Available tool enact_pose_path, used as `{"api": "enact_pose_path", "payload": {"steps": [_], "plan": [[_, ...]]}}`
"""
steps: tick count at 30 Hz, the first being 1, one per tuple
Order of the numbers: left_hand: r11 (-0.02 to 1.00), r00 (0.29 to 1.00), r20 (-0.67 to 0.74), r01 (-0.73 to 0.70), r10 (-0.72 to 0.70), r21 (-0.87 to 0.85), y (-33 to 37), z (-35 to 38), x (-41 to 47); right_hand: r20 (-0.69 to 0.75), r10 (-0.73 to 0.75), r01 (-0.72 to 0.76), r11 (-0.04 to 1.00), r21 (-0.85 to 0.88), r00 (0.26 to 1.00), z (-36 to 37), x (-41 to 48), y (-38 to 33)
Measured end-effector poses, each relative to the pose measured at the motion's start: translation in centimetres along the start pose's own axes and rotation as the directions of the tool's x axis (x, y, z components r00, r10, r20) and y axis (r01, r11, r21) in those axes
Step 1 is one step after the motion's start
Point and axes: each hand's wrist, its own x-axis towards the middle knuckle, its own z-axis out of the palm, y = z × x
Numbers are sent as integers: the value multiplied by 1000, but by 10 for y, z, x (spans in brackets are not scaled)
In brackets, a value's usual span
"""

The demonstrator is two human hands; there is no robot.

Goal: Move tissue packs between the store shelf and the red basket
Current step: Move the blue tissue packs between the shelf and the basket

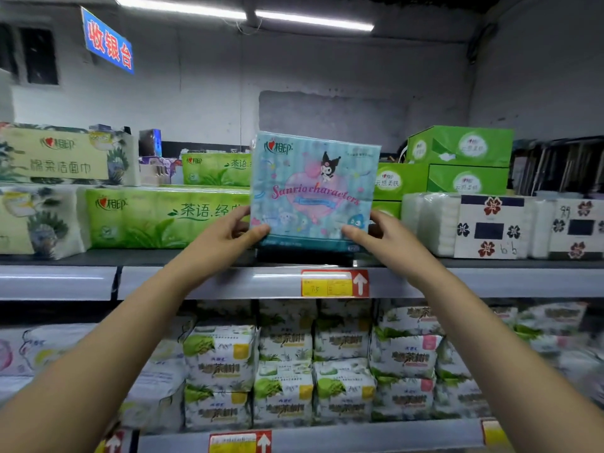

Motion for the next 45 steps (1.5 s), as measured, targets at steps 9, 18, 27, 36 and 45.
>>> {"api": "enact_pose_path", "payload": {"steps": [9, 18, 27, 36, 45], "plan": [[986, 989, -76, 116, -126, -124, -2, 8, 8, -17, 20, -18, 995, 93, 1000, 5, 7, 10], [968, 983, -104, 126, -151, -215, -4, 9, 12, -34, 62, -53, 973, 227, 997, 8, 14, 23], [985, 985, -118, 108, -123, -131, -8, 9, 12, 55, 84, -95, 966, 242, 995, 5, 15, 22], [980, 983, -116, 126, -145, -154, -6, 11, 13, 136, 146, -171, 965, 197, 980, 2, 18, 21], [980, 977, -87, 187, -193, -69, -4, 11, 13, 148, 169, -191, 971, 143, 974, 1, 16, 16]]}}
